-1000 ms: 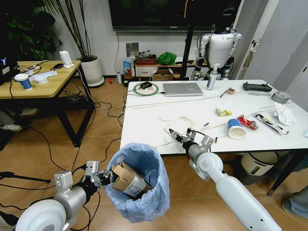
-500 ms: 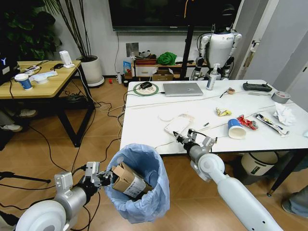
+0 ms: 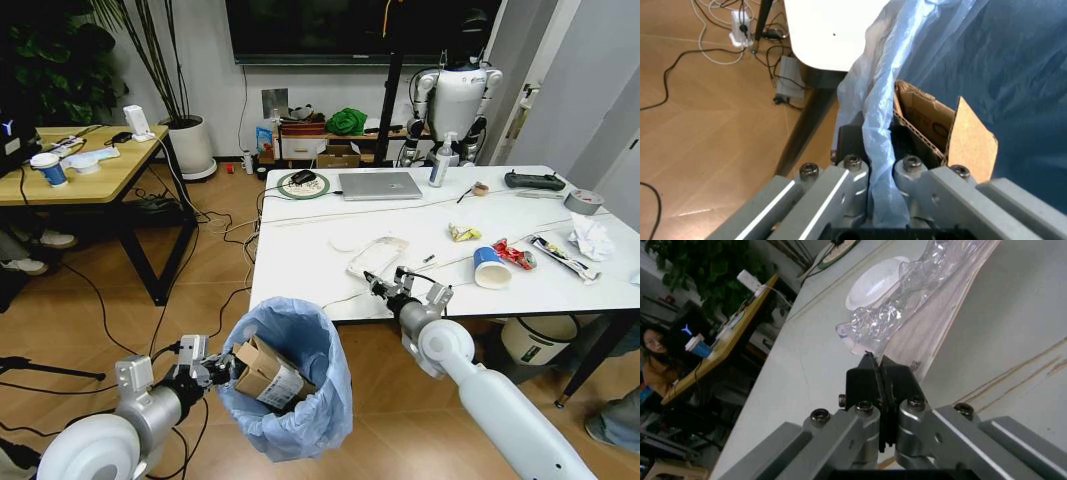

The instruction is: Pick up the trash bin and place the trash from the table into it.

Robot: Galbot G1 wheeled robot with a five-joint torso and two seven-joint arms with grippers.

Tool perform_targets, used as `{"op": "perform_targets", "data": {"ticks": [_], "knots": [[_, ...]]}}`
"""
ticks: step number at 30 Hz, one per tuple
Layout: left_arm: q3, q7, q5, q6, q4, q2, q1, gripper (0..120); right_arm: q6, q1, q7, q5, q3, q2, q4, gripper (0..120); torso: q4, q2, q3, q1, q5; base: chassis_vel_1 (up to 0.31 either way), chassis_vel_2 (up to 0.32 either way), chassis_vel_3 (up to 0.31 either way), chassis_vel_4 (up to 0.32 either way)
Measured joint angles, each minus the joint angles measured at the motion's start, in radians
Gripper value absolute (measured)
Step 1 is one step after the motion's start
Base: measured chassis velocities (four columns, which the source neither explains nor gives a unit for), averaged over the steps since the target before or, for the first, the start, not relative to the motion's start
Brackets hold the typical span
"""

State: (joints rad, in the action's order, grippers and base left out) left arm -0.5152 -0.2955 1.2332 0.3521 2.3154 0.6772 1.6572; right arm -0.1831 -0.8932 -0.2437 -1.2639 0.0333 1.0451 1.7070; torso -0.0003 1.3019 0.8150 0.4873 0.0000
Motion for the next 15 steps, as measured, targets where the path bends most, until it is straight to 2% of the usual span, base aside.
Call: {"op": "perform_targets", "data": {"ticks": [15], "knots": [[0.022,0.0,-0.006,-0.001,-0.01,0.028,-0.008,0,0.003,0.015,0.006,0.002,-0.018,-0.058,0.107,0,0.0002,0.0,0.0,0.0,0.0,0.0,0.0,0.0,0.0]]}}
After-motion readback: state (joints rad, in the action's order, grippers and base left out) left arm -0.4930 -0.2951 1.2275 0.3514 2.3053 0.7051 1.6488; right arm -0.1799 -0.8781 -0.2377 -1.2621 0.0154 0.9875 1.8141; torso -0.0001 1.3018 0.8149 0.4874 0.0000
